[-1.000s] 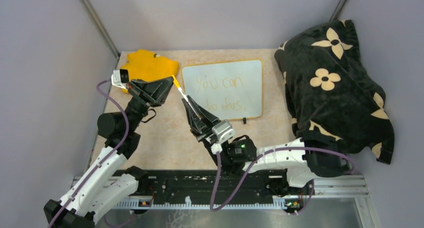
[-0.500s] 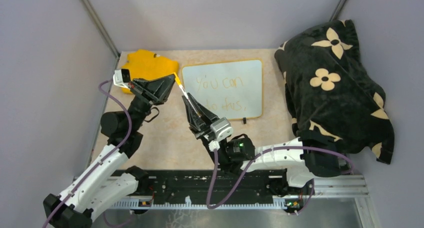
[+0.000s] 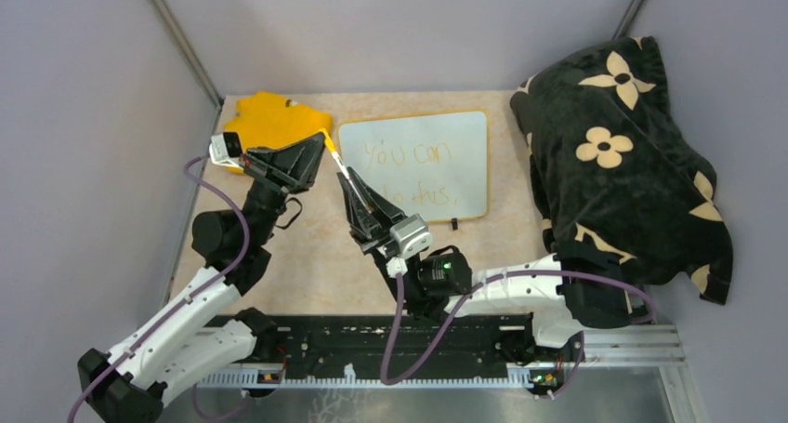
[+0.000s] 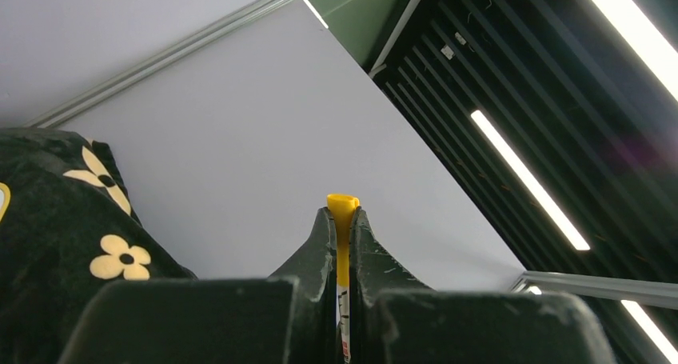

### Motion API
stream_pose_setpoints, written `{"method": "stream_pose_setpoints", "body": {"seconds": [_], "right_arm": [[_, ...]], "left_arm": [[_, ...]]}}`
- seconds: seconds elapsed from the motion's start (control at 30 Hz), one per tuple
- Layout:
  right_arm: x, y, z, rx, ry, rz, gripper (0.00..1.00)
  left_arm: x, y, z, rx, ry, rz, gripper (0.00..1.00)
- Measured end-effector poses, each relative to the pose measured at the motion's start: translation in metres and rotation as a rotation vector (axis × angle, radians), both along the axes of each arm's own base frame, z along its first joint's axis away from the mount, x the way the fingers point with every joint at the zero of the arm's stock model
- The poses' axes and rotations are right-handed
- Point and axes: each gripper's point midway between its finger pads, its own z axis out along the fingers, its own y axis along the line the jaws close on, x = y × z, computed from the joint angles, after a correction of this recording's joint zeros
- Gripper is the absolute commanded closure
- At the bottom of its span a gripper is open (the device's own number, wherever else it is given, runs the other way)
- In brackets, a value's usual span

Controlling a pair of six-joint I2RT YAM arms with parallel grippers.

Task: Write a sentence on the whiteboard
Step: Close the whiteboard marker at the center of the board.

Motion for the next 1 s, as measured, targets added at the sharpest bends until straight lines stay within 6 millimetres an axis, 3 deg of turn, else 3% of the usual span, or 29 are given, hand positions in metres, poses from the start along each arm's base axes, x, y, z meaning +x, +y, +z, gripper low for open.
{"method": "stream_pose_setpoints", "body": {"seconds": [0.1, 0.27, 0.4, 0.63, 1.0], "right_arm": [[-0.001, 0.0, 0.001, 0.001, -0.006, 0.005, 1.0], [-0.007, 0.003, 0.005, 0.019, -0.023, 0.051, 1.0], [0.0, 0.001, 0.006, 0.027, -0.03, 0.054, 1.0], [0.002, -0.006, 0.005, 0.038, -0.023, 0.063, 1.0], [-0.017, -0.031, 0.02, 0.098, -0.006, 0.228, 1.0]], "left_arm": [[-0.003, 0.004, 0.002, -0.011, -0.008, 0.012, 0.97], [-0.013, 0.012, 0.005, -0.019, -0.034, 0.035, 0.7], [-0.044, -0.017, -0.015, 0.091, -0.069, -0.128, 0.51], [-0.056, -0.023, -0.022, 0.146, -0.095, -0.168, 0.19], [-0.054, -0.002, -0.001, 0.17, -0.164, -0.002, 0.17]]}}
